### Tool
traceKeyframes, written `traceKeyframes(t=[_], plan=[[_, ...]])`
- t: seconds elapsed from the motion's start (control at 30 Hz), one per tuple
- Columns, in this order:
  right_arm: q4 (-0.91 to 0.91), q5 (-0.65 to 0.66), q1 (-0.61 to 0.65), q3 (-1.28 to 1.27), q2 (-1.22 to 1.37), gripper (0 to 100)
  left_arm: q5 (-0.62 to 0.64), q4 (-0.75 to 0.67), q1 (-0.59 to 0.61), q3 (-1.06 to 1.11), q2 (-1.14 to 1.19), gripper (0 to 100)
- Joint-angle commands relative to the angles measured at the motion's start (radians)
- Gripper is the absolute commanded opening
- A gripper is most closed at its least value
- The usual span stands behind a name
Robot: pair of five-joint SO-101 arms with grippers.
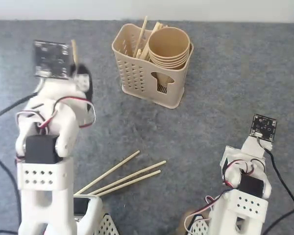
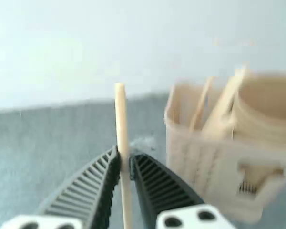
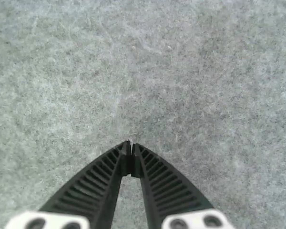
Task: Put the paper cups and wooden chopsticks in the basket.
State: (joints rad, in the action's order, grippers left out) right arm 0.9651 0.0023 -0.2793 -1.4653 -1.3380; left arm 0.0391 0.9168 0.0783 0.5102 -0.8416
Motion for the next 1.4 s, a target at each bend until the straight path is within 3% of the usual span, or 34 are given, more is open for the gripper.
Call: traceKeyframes(t=[0.0,0.17,0.27,0.63,1.03,1.1,1.23,1.37], plan=[[-0.010,0.012,-0.005,0.009,-0.019,0.9,0.141,-0.290,-0.055,-0.013,-0.034,1],[-0.012,0.012,-0.005,0.009,-0.019,0.9,0.183,-0.624,-0.124,0.041,-0.035,1],[-0.012,0.012,-0.005,0.009,-0.019,0.9,0.184,-0.755,-0.153,0.042,-0.026,1],[-0.012,0.012,-0.007,0.009,-0.019,0.9,0.098,-0.977,-0.222,0.015,0.193,1],[-0.012,0.012,-0.007,0.009,-0.019,0.9,0.094,-0.974,-0.213,-0.058,0.466,2],[-0.012,0.012,-0.007,0.009,-0.019,0.9,0.094,-0.953,-0.210,-0.054,0.474,6],[-0.010,0.012,-0.007,0.009,-0.019,0.9,0.100,-0.761,-0.176,-0.094,0.462,24],[-0.010,0.012,-0.007,0.009,-0.019,0.9,0.097,-0.425,-0.121,-0.166,0.368,35]])
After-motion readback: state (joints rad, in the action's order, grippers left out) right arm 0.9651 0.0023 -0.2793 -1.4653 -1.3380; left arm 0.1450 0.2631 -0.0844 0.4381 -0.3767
